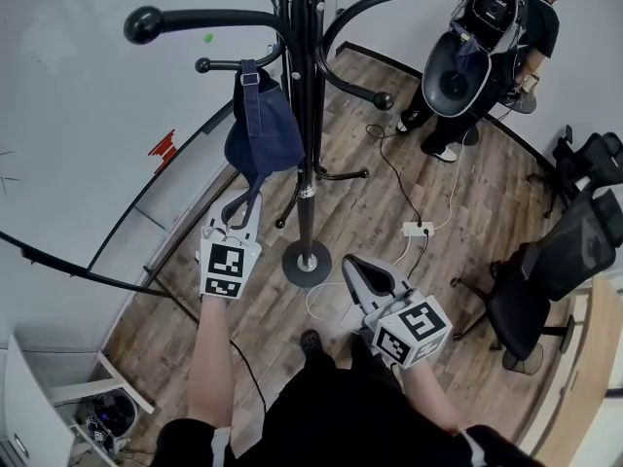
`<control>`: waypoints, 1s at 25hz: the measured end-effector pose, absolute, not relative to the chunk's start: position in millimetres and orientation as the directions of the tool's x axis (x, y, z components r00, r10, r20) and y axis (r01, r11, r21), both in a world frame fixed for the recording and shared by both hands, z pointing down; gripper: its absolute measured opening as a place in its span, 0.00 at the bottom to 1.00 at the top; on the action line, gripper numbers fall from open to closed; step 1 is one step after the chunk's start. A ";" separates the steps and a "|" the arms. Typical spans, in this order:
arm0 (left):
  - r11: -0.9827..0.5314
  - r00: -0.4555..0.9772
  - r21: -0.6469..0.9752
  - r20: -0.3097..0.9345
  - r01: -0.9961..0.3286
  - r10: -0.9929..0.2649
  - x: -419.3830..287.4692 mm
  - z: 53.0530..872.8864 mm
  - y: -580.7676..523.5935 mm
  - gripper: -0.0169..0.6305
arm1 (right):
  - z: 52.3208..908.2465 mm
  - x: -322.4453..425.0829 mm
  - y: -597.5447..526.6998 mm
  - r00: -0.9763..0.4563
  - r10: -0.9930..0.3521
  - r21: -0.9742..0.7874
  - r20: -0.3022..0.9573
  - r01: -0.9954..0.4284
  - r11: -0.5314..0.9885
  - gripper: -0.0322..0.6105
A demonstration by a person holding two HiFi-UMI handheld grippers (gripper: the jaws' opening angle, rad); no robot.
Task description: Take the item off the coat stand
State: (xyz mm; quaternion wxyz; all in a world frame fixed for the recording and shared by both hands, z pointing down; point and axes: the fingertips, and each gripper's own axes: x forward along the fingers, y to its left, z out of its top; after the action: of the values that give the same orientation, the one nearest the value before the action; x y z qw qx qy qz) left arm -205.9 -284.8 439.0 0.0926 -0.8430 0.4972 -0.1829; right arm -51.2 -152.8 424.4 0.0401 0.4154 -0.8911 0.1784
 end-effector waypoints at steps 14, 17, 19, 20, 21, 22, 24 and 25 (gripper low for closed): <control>-0.434 0.382 -0.379 0.209 -0.817 -0.900 -211.9 428.2 -273.8 0.08 | 423.1 -46.7 -148.2 -0.651 -0.729 -0.294 0.214 -0.754 0.587 0.10; -0.416 0.372 -0.386 0.187 -0.823 -0.909 -214.0 419.8 -270.4 0.08 | 421.2 -46.6 -147.8 -0.654 -0.728 -0.294 0.205 -0.751 0.592 0.10; -0.401 0.363 -0.386 0.171 -0.831 -0.916 -215.1 414.4 -269.8 0.08 | 420.3 -45.6 -147.4 -0.655 -0.728 -0.296 0.203 -0.750 0.592 0.10; -0.393 0.358 -0.384 0.163 -0.835 -0.919 -216.1 411.8 -269.5 0.08 | 419.8 -45.3 -147.2 -0.656 -0.727 -0.297 0.202 -0.748 0.593 0.10; -0.386 0.353 -0.380 0.156 -0.840 -0.922 -217.9 409.2 -269.0 0.08 | 419.2 -45.7 -147.0 -0.658 -0.726 -0.298 0.200 -0.746 0.595 0.10; -0.380 0.349 -0.377 0.151 -0.844 -0.925 -220.7 406.5 -268.5 0.08 | 418.2 -47.2 -147.0 -0.661 -0.724 -0.299 0.198 -0.744 0.597 0.10; -0.371 0.342 -0.378 0.145 -0.848 -0.929 -226.8 401.9 -267.6 0.08 | 416.1 -51.1 -147.1 -0.665 -0.721 -0.298 0.195 -0.740 0.603 0.10; -0.367 0.338 -0.381 0.144 -0.849 -0.930 -229.4 400.4 -267.2 0.08 | 415.2 -52.7 -147.1 -0.667 -0.719 -0.297 0.193 -0.739 0.605 0.10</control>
State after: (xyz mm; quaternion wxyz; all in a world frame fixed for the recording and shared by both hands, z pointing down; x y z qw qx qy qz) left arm -229.4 -267.2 400.4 0.1199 -0.8091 0.5496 -0.1701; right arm -52.7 -147.1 415.2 0.0268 0.4071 -0.8955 0.1782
